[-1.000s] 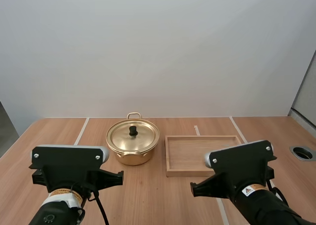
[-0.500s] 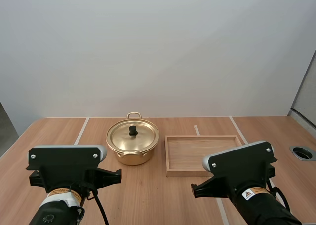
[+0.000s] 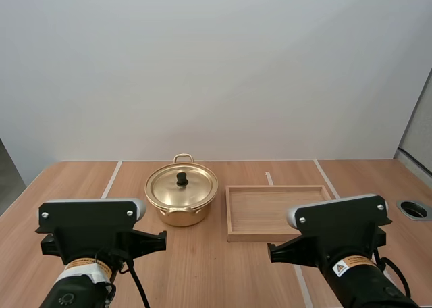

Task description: Open the pot, put the grape inside, and close it

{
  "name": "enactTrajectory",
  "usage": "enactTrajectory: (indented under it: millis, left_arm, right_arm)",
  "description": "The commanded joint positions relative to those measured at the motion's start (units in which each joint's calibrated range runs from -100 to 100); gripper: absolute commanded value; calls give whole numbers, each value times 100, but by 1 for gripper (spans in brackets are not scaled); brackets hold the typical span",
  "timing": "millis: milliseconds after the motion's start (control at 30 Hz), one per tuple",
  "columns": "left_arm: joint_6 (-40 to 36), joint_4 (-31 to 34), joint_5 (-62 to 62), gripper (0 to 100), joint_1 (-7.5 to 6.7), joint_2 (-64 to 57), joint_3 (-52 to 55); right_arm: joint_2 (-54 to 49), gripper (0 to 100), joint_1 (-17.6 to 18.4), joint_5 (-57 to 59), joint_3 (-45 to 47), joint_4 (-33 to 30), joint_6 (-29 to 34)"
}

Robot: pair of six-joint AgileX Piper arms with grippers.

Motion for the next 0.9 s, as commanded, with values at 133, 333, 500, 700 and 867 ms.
enactTrajectory:
  millis: [133, 333, 500, 700, 867]
  left_arm:
    - [-55, -112, -83, 0, 19, -40, 13]
    - [-55, -112, -83, 0, 19, -40, 13]
    - [-55, -112, -83, 0, 19, -40, 13]
    - [-55, -112, -83, 0, 19, -40, 13]
    - [-55, -112, -83, 0, 19, -40, 13]
  right_arm:
    - [-61, 0, 6, 258, 0, -392, 488]
    - [-61, 0, 6, 273, 0, -392, 488]
    - [-61, 0, 6, 293, 0, -392, 593]
    - [-61, 0, 6, 293, 0, -392, 713]
    - [-61, 0, 6, 275, 0, -380, 712]
